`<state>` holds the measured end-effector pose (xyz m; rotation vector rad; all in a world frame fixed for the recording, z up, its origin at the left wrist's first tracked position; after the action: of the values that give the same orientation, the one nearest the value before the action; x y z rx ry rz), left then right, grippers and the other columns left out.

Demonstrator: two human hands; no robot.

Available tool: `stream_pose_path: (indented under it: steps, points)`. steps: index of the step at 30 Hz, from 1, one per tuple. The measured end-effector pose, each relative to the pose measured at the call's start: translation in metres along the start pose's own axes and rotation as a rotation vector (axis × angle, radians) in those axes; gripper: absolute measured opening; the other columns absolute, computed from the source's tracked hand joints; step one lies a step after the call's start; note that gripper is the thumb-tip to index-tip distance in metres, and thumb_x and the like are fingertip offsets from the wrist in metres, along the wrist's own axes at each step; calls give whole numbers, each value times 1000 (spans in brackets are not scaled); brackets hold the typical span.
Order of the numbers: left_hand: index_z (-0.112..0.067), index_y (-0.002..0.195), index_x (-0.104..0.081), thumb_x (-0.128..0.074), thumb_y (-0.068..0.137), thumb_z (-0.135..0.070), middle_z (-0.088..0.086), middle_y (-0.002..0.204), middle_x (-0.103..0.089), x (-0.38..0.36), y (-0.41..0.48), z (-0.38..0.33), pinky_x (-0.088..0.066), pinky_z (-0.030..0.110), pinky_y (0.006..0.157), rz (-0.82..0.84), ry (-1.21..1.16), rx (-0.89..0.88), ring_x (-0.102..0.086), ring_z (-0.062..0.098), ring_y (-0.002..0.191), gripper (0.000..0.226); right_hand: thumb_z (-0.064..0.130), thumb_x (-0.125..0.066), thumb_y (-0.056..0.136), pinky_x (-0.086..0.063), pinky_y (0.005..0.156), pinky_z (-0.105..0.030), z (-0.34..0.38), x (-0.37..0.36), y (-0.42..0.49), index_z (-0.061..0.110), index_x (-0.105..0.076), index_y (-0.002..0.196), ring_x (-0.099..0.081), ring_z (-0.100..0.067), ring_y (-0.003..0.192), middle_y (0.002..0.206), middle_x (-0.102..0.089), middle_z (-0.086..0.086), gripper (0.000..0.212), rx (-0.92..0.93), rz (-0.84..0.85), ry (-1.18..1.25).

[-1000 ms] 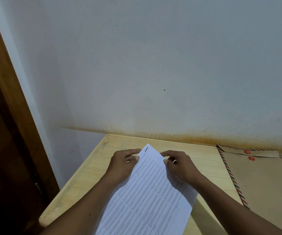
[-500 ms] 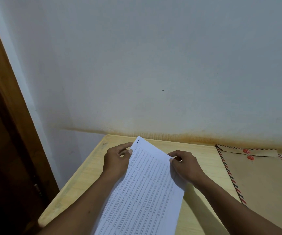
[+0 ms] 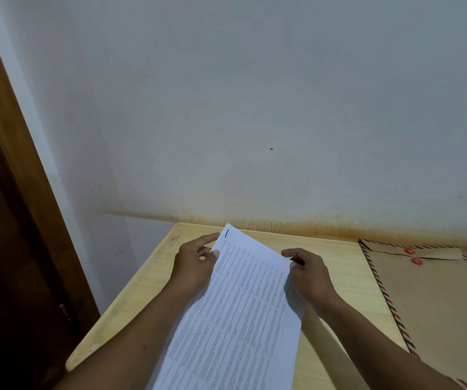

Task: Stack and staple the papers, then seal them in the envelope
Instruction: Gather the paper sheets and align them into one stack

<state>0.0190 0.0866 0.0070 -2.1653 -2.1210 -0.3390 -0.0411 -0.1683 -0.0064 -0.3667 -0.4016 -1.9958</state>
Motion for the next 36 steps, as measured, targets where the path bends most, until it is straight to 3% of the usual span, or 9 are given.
stream_pose_path:
  steps: [5,8,12,15,18,21,25,31,36]
  points:
    - [-42,117,-74,-64,96,-11,-5,81,-76,0,-2,0,-55,42,101,-66,-68,-14,-71,13,101,39,-4,-44,90,-39,96,-29,3,2,-2,20,-63,127,-50,-16,128,132,-58,0,48,-33,-60,54]
    - [-44,114,-75,-63,96,-9,-4,82,-78,1,-1,-1,-56,41,99,-78,-108,-18,-73,16,100,40,-1,-49,92,-42,101,-36,4,5,-4,23,-56,132,-44,-14,123,125,-49,4,48,-40,-95,96]
    - [-43,114,-75,-62,97,-10,-3,85,-79,2,1,-3,-57,40,97,-73,-94,-16,-73,16,101,39,0,-49,92,-49,102,-47,-1,4,-1,30,-56,128,-54,-25,121,126,-53,-2,47,-116,-117,156]
    - [-47,117,-73,-61,97,-12,-6,83,-78,0,2,0,-56,45,100,-27,-63,-9,-74,17,100,42,-1,-47,92,-49,100,-47,-2,4,-1,32,-60,124,-54,-28,123,128,-55,-6,48,-131,-121,166]
    - [-42,122,-72,-60,98,-11,-8,89,-77,1,1,-2,-55,38,100,-45,-7,-26,-71,10,99,41,-1,-47,92,-48,104,-48,-1,3,-2,29,-61,124,-53,-27,124,123,-55,-1,46,-122,-124,168]
    - [-35,127,-71,-59,99,-10,-10,96,-75,3,-1,-8,-52,31,97,-129,16,-70,-68,6,101,39,3,-51,91,-50,98,-47,-2,3,0,28,-55,129,-60,-27,110,120,-56,-2,46,-151,-160,208]
    - [-37,126,-70,-59,100,-11,-6,101,-75,4,-3,-10,-53,33,98,-189,-102,-16,-69,10,102,39,3,-50,92,-51,82,-41,-5,1,0,23,-47,135,-62,-21,89,98,-62,0,48,-220,-152,301]
    - [-40,131,-67,-57,100,-12,-13,105,-74,-3,-1,-11,-52,30,98,-84,-7,-52,-67,6,107,43,-1,-43,93,-53,89,-44,-4,-2,-4,25,-50,131,-64,-23,92,101,-60,3,46,-211,-140,300]
    - [-38,131,-67,-55,100,-7,-12,107,-74,0,-1,-9,-50,25,89,-107,8,-52,-66,3,101,46,-2,-43,93,-52,85,-41,-7,-3,-5,23,-46,135,-63,-20,90,101,-58,2,49,-204,-112,251]
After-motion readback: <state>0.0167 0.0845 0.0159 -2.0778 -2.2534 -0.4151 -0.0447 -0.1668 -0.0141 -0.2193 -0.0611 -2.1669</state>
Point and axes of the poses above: each hand's wrist, its own y-axis towards the middle knuckle, its own x-axis out of the back of the hand, z = x × y, the point moved 5 cm from there along y, towards the middle knuckle
